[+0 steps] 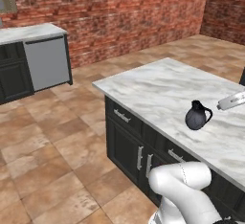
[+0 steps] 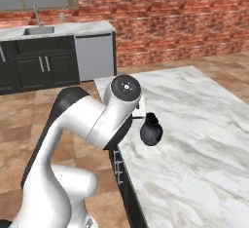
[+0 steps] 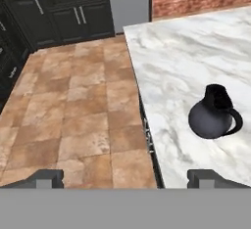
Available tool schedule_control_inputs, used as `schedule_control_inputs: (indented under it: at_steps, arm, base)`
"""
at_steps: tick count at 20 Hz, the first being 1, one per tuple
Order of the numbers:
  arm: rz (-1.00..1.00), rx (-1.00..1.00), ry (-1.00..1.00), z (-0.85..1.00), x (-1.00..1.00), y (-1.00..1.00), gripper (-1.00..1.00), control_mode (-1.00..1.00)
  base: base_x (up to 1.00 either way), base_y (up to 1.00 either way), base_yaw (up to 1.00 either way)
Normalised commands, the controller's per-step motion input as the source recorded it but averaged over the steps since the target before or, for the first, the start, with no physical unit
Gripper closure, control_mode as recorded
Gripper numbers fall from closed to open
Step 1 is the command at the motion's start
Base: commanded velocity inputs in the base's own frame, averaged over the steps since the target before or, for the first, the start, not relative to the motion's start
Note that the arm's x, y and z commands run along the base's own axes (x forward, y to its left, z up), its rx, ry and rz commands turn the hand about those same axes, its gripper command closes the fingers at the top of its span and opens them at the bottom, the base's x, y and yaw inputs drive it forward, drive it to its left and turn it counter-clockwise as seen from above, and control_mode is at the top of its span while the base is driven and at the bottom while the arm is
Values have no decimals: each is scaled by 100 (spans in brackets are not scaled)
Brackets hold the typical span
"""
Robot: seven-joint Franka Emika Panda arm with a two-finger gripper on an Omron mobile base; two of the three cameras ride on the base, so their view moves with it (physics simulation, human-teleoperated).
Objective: Move the hot dog and pork loin from the top shelf to the second highest shelf to make space. Then, place the pitcher from the counter on the cleared top shelf.
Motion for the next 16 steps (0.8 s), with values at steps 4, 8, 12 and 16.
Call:
schedule_control_inputs:
  at_steps: [4, 8, 12, 16]
  arm:
    - [0, 26, -13, -45, 8, -73, -100, -100]
    - [0, 23, -10, -46, 16, -60, -100, -100]
    - [0, 13, 0, -10, 35, -30, -100, -100]
    - [9, 1, 1, 0, 38, -8, -100, -100]
  base:
    - [0, 0, 0]
    - [0, 0, 0]
    - [0, 0, 0]
    - [0, 0, 0]
